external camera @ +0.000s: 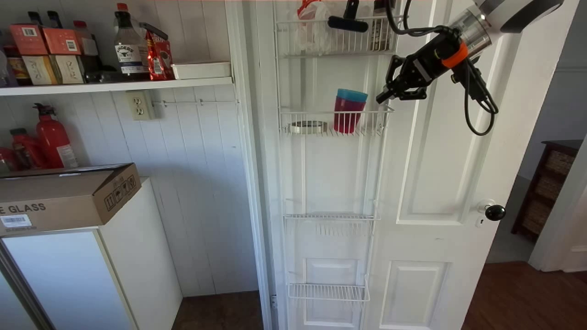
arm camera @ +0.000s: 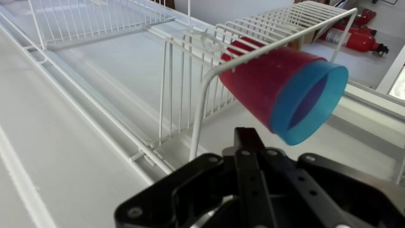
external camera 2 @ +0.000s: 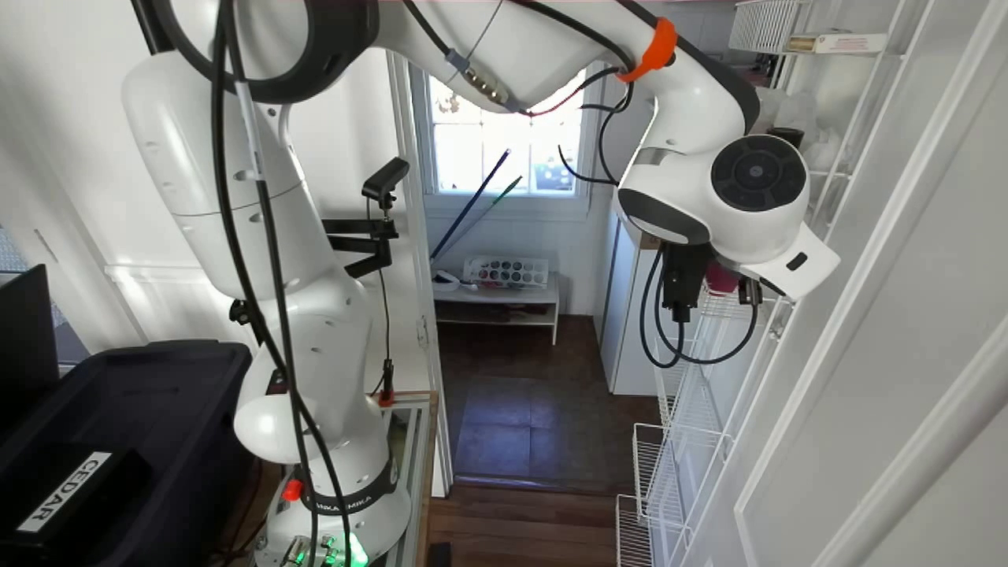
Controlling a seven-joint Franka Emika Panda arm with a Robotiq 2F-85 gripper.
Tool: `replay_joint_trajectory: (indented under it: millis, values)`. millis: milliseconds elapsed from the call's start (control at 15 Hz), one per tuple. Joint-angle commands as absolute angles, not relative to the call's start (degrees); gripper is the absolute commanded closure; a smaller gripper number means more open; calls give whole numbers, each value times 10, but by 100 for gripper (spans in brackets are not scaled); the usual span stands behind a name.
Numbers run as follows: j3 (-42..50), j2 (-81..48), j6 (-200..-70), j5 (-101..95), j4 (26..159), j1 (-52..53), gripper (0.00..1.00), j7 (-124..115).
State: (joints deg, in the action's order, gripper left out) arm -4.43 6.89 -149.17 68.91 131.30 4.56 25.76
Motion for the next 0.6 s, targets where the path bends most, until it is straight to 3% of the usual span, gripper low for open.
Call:
replay_joint_trajectory:
  millis: [0, 133, 200, 267, 533]
  values:
    - [-43, 72, -1484, 659, 1314, 46, 100, 229]
    - [-42, 72, -1486, 654, 1313, 46, 100, 226]
    - [-42, 72, -1487, 654, 1313, 46, 74, 227]
    - [-42, 74, -1487, 659, 1312, 47, 72, 231]
    - [-38, 78, -1466, 692, 1311, 50, 46, 250]
